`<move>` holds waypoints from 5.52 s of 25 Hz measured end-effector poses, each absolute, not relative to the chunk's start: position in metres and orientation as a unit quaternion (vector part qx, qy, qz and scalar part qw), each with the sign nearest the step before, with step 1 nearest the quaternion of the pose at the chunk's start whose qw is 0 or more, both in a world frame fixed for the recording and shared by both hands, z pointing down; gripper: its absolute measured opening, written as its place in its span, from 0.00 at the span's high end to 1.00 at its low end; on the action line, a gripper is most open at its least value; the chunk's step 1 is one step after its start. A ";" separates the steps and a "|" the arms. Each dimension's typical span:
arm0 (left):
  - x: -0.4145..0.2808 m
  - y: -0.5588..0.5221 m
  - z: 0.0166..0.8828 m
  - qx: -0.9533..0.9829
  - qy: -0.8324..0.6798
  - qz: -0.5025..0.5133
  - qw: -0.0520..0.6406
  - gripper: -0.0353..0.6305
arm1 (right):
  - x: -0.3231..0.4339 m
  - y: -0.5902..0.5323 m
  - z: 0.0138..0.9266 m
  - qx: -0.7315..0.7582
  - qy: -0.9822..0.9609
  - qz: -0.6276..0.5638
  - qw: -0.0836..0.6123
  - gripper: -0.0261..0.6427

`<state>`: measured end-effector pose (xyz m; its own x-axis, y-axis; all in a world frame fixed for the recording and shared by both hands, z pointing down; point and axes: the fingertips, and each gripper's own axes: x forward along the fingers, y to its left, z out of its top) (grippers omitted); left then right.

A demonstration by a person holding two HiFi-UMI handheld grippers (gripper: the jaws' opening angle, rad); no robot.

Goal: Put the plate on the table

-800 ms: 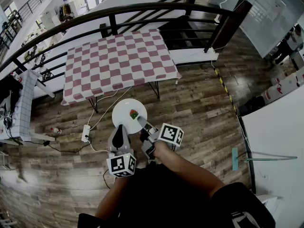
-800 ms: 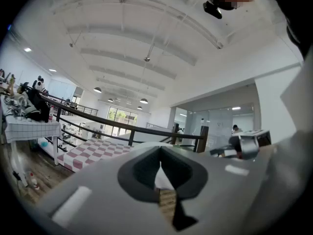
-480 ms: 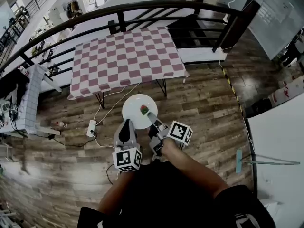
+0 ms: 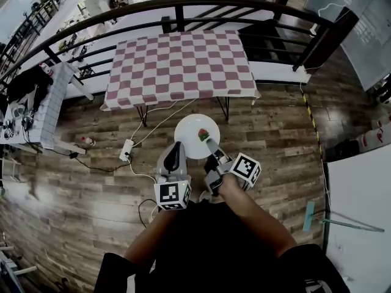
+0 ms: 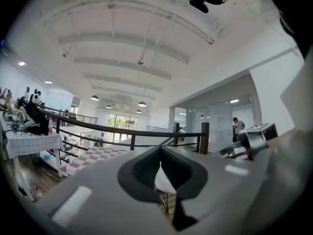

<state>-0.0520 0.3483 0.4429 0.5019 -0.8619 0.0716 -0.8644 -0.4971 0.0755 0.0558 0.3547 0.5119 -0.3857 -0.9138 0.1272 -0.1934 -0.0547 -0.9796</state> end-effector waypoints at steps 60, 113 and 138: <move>-0.120 -0.057 0.439 0.884 -0.459 0.003 0.091 0.93 | 0.034 -0.028 0.529 -0.545 0.566 -0.563 0.257 0.93; 0.009 -0.193 0.483 0.831 -0.549 0.039 0.074 0.93 | 0.173 -0.198 0.615 -0.474 0.629 -0.584 0.197 0.93; -0.029 -0.203 0.517 0.830 -0.541 0.067 0.121 0.93 | 0.137 -0.236 0.757 -0.479 0.610 -0.618 0.131 0.93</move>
<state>-0.0294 -0.2028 0.5168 0.4054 -0.8817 0.2413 -0.9139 -0.3850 0.1287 0.1375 -0.2358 0.7571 -0.5068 -0.7457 0.4325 -0.4223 -0.2226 -0.8787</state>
